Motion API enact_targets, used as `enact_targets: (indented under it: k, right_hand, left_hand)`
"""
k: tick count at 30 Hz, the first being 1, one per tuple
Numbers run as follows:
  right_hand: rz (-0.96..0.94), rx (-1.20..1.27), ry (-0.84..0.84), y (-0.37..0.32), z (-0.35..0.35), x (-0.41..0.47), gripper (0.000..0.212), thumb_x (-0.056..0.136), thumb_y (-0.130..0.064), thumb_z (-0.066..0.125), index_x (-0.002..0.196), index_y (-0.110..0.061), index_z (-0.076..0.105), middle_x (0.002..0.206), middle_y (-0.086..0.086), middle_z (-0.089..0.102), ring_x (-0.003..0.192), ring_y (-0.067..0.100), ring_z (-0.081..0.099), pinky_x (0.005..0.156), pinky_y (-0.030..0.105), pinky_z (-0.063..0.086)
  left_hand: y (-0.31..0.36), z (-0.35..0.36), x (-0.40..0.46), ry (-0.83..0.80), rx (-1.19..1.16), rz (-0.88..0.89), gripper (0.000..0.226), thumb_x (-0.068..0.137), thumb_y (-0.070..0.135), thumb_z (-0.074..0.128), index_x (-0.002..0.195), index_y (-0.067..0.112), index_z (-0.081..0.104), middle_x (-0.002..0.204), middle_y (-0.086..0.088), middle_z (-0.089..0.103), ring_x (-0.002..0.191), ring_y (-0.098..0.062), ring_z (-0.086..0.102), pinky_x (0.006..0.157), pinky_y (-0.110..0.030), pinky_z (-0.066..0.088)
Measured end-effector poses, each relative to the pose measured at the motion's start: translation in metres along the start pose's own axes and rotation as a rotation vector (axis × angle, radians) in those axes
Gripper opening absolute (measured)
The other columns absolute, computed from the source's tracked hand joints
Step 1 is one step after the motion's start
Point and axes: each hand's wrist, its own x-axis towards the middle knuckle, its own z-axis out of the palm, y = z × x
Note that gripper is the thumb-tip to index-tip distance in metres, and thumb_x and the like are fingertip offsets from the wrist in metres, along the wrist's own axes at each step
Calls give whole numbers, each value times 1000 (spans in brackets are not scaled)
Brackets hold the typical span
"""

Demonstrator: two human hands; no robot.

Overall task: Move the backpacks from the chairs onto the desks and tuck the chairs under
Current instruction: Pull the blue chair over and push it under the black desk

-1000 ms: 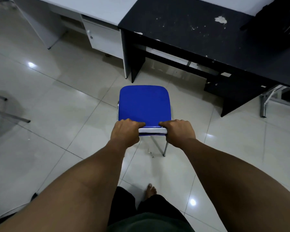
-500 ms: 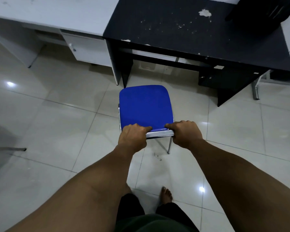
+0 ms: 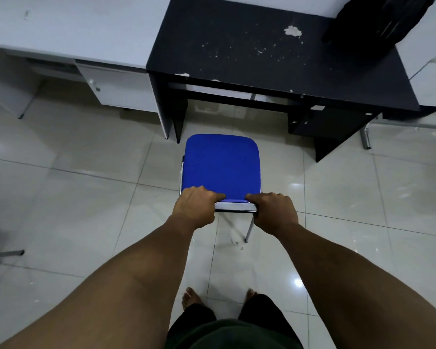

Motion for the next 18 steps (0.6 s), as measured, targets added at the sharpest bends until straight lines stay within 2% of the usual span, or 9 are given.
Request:
enact_targets:
  k: [5,13,18]
  right_hand:
    - [41,25,35,-5,-1,24,42,80,-27,68,120,-36,64,88,-7,74,69,23,67,62,29,50]
    - [76,61,79,6,-6,68,41,77,-25,67,118,-34,66,86,-6,74,67,25,67,61,31,53]
    - [69,61,94,24,-11,98,40,77,-27,69,116,-34,66,82,-7,73,64,23,66,58,30,52]
  left_hand:
    - [-25,-8,23,34,42,26,51,83,27,60,131,42,55,86,3,70,76,-22,64,63,-28,42]
    - [-46,-17,75,21,57,4,52,82,30,62,130,47,54,89,6,70,76,-22,63,65,-30,49]
    - [-52,-24,111,39,45,3,46,85,34,64,128,46,55,88,10,70,75,-17,62,60,-26,43]
